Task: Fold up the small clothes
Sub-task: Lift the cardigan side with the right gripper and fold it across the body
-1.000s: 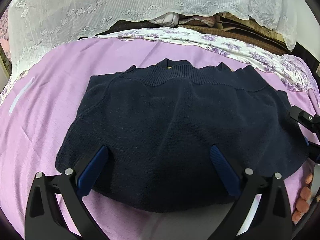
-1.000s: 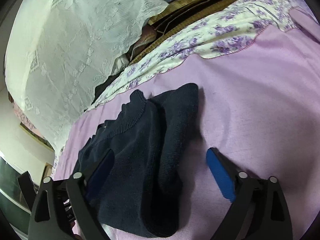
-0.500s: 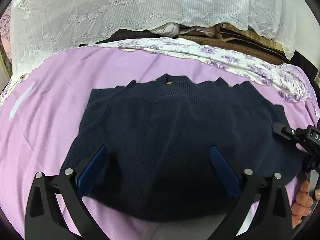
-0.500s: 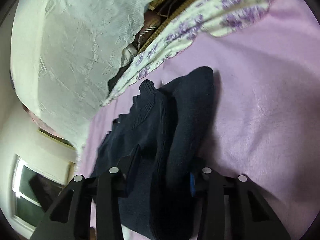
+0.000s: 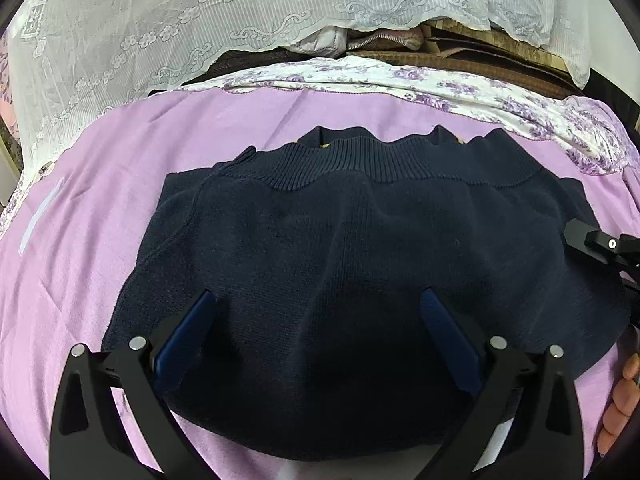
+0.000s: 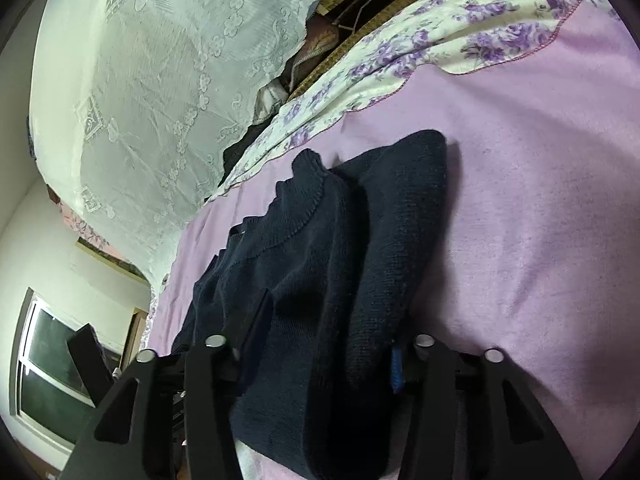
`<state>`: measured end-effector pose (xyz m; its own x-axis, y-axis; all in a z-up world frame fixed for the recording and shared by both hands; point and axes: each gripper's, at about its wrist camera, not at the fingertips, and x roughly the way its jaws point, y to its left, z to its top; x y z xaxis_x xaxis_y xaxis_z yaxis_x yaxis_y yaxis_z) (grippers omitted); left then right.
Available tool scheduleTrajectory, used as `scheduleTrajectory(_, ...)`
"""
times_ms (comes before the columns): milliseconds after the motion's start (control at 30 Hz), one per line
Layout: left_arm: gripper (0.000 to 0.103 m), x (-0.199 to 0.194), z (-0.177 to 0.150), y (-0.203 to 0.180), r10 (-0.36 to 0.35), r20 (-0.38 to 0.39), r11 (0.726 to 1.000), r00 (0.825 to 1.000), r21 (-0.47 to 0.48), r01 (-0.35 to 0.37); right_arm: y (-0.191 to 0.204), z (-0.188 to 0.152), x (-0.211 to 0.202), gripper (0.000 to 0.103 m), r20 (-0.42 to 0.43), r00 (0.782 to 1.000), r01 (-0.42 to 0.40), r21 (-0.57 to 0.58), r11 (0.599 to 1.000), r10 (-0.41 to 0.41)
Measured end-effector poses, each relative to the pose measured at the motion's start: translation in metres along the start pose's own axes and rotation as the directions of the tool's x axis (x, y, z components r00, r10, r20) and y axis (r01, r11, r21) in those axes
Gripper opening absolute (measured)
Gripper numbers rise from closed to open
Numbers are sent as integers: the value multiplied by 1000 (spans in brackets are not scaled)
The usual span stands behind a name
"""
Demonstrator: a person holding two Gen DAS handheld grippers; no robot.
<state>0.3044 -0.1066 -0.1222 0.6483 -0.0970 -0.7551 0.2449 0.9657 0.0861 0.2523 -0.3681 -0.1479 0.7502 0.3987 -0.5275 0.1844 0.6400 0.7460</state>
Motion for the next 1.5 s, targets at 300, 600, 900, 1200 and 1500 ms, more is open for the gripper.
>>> scheduleTrajectory(300, 99, -9, -5, -9, 37, 37, 998, 999, 57, -39, -9, -3, -8, 23, 46, 999, -22, 41, 999, 21)
scheduleTrajectory(600, 95, -11, -3, -10, 30, 45, 997, 999, 71, -33, 16, -11, -18, 18, 108, 989, 104, -53, 993, -98)
scheduleTrajectory(900, 72, -23, -3, -13, -50, 76, 994, 996, 104, 42, 62, -15, -36, 18, 179, 973, 175, -141, 974, -149)
scheduleTrajectory(1200, 73, -34, 27, 3, -193, 98, 981, 976, -4, 194, 88, -8, -36, 18, 157, 974, 183, -125, 975, -163)
scheduleTrajectory(1500, 75, -15, 43, -26, -203, 45, 979, 978, 45, 201, 122, -14, -29, 18, 159, 974, 190, -187, 964, -161)
